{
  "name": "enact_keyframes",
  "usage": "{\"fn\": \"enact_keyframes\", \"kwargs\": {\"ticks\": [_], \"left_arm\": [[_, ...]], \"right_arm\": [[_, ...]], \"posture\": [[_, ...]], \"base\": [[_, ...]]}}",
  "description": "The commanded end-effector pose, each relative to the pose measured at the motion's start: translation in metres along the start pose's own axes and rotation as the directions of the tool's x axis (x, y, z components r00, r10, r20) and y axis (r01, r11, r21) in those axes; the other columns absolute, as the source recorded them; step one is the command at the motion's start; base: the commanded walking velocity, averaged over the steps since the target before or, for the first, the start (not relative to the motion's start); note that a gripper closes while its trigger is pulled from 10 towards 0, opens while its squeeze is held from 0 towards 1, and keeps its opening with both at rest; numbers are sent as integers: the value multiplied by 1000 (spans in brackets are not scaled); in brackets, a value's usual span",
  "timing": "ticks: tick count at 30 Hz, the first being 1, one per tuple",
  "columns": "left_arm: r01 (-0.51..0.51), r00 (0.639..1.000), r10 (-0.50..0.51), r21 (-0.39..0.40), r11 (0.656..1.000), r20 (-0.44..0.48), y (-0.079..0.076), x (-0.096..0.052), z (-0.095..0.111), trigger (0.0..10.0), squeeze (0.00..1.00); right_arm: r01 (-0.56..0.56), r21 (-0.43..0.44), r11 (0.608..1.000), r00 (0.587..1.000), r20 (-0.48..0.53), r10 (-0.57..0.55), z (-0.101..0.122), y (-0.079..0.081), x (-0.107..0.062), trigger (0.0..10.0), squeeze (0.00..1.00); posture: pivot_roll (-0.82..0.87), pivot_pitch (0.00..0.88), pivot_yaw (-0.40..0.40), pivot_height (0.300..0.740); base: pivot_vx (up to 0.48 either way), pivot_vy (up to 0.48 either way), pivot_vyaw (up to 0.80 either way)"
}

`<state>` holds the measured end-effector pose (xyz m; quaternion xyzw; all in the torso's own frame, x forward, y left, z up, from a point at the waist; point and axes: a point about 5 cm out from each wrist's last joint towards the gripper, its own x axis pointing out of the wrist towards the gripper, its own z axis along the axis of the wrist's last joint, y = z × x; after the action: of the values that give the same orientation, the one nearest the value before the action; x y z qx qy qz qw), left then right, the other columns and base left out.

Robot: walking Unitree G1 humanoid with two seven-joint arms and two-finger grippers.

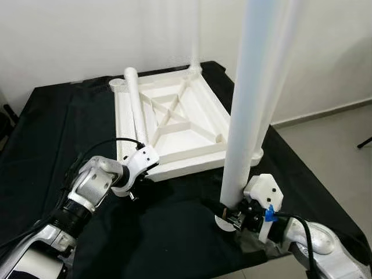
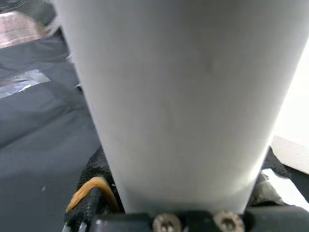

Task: Building children table

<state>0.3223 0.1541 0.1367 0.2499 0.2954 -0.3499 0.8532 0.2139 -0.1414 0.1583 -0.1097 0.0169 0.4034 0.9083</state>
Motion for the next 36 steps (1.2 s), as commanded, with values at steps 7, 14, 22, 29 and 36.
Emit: {"fn": "enact_keyframes", "kwargs": {"ticks": [7,14,22,29,36], "left_arm": [[88,985,-127,-297,951,-116,-46,-13,-34,0,0],[199,967,-242,-347,917,-84,-73,-27,-32,3294,0],[331,937,-344,-490,806,67,-110,-35,-2,10000,0],[418,908,-355,-508,753,221,-117,-30,26,10000,933],[467,883,-357,-514,719,304,-118,-32,40,10000,1000]], "right_arm": [[5,-5,1000,1000,-10,-5,-2,3,2,10000,0],[5,-5,1000,1000,-21,-5,-4,4,2,10000,0],[-3,-10,1000,999,-37,3,-6,7,3,10000,0],[1,-14,1000,999,-36,-1,-5,7,4,10000,0],[4,-20,1000,999,-43,-5,-6,6,2,10000,0]], "posture": [[-32,142,42,740],[-24,142,43,740],[-23,140,40,740],[-32,143,40,740],[-37,145,39,740]], "base": [[0,0,0],[0,0,0],[0,0,0],[0,0,0],[0,0,0]]}}
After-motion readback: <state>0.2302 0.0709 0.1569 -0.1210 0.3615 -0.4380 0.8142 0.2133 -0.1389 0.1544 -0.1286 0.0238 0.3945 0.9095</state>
